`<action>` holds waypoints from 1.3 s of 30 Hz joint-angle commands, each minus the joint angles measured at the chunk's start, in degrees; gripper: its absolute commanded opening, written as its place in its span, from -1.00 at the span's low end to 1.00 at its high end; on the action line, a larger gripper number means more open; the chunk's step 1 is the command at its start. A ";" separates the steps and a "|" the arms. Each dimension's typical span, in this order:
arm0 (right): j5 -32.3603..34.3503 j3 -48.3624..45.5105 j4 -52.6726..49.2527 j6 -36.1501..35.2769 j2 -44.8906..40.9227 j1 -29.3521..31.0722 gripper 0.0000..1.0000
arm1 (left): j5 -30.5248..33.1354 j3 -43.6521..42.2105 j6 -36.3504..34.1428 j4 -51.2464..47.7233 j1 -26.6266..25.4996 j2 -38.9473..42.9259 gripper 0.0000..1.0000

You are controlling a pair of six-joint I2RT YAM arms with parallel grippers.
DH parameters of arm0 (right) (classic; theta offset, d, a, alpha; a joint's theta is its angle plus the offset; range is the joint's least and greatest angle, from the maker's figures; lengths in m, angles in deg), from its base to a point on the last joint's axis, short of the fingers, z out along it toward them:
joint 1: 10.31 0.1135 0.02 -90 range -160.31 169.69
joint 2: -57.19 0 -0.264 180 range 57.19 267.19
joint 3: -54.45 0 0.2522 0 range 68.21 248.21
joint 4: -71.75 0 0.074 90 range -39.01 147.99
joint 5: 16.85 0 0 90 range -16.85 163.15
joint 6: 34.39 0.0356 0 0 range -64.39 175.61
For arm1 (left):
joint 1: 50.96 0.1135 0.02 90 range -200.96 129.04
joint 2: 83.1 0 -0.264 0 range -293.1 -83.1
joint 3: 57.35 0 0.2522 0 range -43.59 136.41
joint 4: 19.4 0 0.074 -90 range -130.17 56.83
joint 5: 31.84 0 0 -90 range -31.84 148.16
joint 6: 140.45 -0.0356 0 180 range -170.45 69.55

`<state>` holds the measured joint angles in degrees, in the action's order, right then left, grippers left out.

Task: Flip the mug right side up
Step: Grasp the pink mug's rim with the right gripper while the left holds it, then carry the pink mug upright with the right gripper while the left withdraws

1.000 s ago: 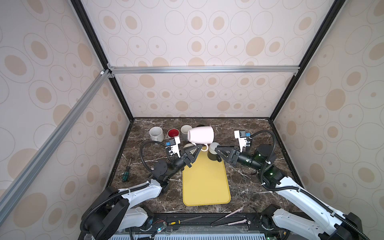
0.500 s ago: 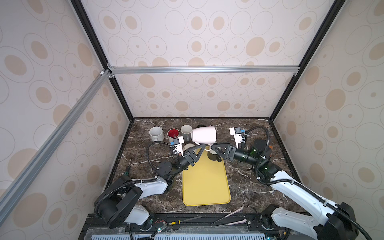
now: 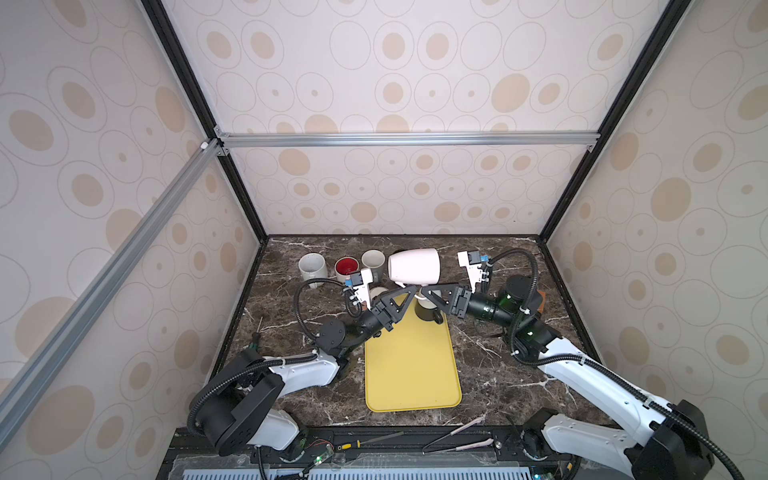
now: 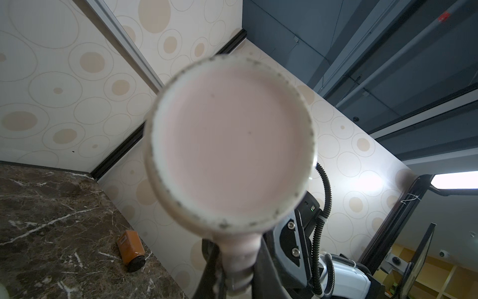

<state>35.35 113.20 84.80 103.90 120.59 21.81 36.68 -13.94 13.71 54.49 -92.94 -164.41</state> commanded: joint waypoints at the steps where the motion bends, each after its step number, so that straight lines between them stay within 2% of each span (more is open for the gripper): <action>1: -1.07 1.02 6.07 3.44 0.94 0.07 -0.15 | -1.07 3.92 -1.54 17.84 -1.48 -0.22 -1.00; 9: -0.93 1.30 7.06 4.38 0.61 0.09 -0.99 | -0.49 3.03 -2.41 17.90 -2.00 -0.50 -1.00; 13: 0.00 2.09 5.47 3.84 0.41 0.21 -1.00 | 1.95 1.39 -2.55 17.83 -2.06 -0.76 -1.00; 14: 0.40 2.62 4.55 3.32 0.41 0.18 -1.00 | 4.41 -0.25 -2.70 17.46 -2.06 -0.35 -0.68; 15: 0.88 3.17 3.53 3.01 0.41 0.17 -1.00 | 7.34 -2.14 -3.22 16.45 -1.99 0.44 0.45; 16: 1.63 4.09 2.27 2.15 0.46 0.18 -1.00 | 10.62 -4.28 -3.57 13.34 -1.80 1.67 1.00; 18: 3.37 6.80 -3.33 -0.05 0.54 0.11 -1.00 | 13.44 -5.91 -5.38 1.75 -0.44 5.90 1.00; 20: 4.83 10.34 -8.97 -1.90 1.38 -0.13 -1.00 | 16.29 -4.18 -13.58 -18.31 0.09 12.07 1.00; 23: 6.05 14.97 -13.58 -3.82 3.41 -0.34 -1.00 | 26.45 2.95 -25.83 -49.05 -0.04 19.18 1.00; 25: 8.86 19.94 -21.30 -6.72 5.25 -0.48 -1.00 | 32.89 4.31 -31.30 -57.79 0.04 22.41 1.00; 27: 12.23 24.62 -28.39 -9.77 7.54 -0.45 -1.00 | 36.97 2.94 -37.00 -59.02 0.02 26.22 1.00; 32: 26.85 41.21 -51.35 -20.78 16.76 -0.47 -1.00 | 40.25 -5.22 -52.43 -51.30 -0.04 35.72 1.00; 35: 37.78 49.05 -59.81 -25.62 22.61 -0.62 -1.00 | 49.08 -8.35 -52.28 -49.17 0.02 39.35 1.00; 37: 41.89 53.34 -63.55 -27.37 26.97 -1.47 -1.00 | 54.97 -8.73 -49.20 -50.55 0.15 40.59 1.00; 39: 44.95 56.04 -65.37 -27.96 30.80 -2.16 -1.00 | 58.23 -7.18 -46.81 -54.39 0.36 40.17 1.00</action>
<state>70.37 165.44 26.22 81.24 148.37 20.69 85.45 -22.90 -32.71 3.37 -93.11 -124.72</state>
